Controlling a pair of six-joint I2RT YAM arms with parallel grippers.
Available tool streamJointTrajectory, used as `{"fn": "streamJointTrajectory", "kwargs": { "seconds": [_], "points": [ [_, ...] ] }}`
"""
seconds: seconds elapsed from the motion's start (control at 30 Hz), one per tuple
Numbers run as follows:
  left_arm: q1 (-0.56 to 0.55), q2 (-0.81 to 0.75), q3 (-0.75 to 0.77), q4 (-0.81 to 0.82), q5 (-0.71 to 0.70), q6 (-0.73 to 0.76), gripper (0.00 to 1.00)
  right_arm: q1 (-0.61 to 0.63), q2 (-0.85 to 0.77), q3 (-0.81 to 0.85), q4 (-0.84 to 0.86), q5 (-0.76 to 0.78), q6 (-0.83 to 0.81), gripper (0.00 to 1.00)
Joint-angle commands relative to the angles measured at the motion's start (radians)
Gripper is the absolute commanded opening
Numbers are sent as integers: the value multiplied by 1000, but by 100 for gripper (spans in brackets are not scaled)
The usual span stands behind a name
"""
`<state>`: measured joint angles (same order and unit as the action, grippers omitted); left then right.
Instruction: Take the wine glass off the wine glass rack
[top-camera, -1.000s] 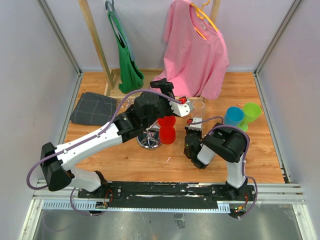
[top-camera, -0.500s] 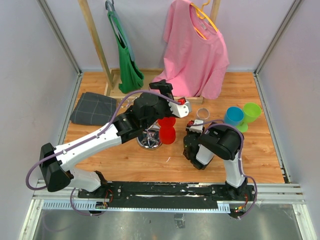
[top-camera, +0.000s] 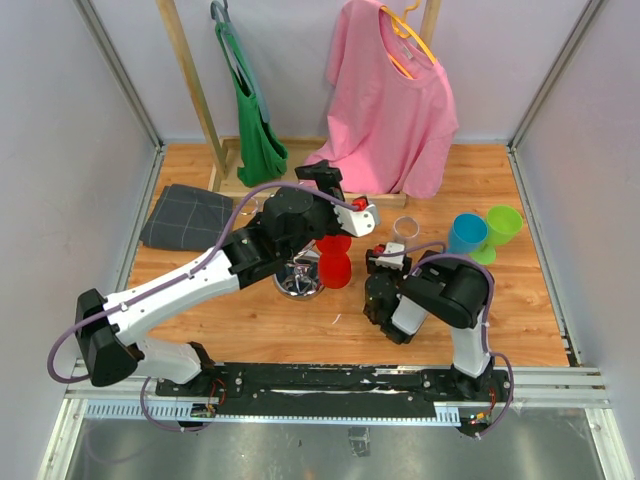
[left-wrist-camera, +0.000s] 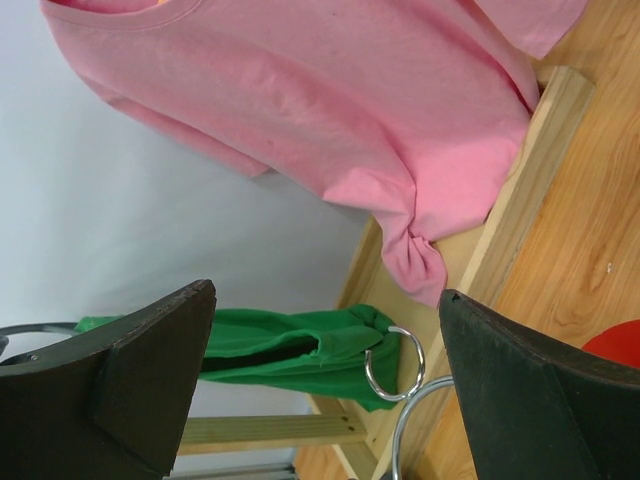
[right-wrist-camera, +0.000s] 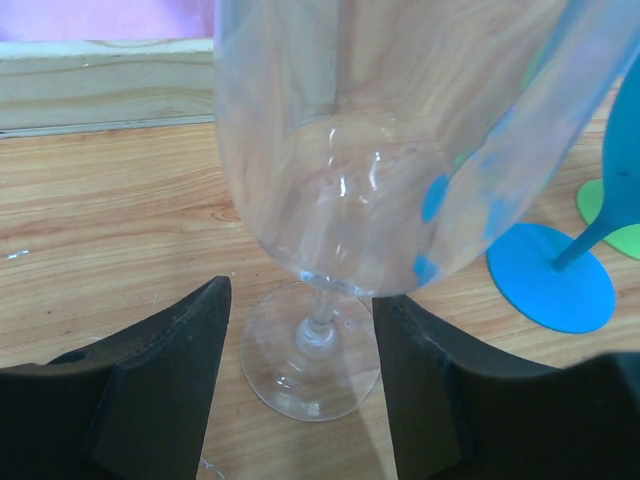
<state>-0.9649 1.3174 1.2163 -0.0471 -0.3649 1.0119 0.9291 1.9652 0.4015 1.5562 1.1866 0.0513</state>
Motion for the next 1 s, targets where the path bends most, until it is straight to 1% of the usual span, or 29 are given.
{"fn": "streamJointTrajectory", "kwargs": {
  "seconds": [0.0, 0.37, 0.57, 0.7, 0.83, 0.93, 0.97],
  "points": [
    [5, -32, -15, 22, -6, -15, 99, 31, -36, -27, 19, 72, -15, 62],
    [5, -41, -18, 20, -4, -24, 99, 135, -73, -60, 20, 166, -39, 68],
    [4, -41, -17, 23, 1, -27, 99, 226, -132, -92, 20, 266, -78, 70],
    [5, -45, -17, 27, 2, -27, 99, 319, -179, -102, 21, 358, -133, 71],
    [5, -54, -17, 33, -1, -28, 99, 447, -246, -103, 21, 492, -210, 74],
    [5, -58, -13, 37, -2, -39, 99, 541, -312, -108, 16, 510, -277, 74],
    [5, -59, -6, 36, -1, -47, 99, 570, -335, -106, 14, 510, -305, 87]
  ]
}}
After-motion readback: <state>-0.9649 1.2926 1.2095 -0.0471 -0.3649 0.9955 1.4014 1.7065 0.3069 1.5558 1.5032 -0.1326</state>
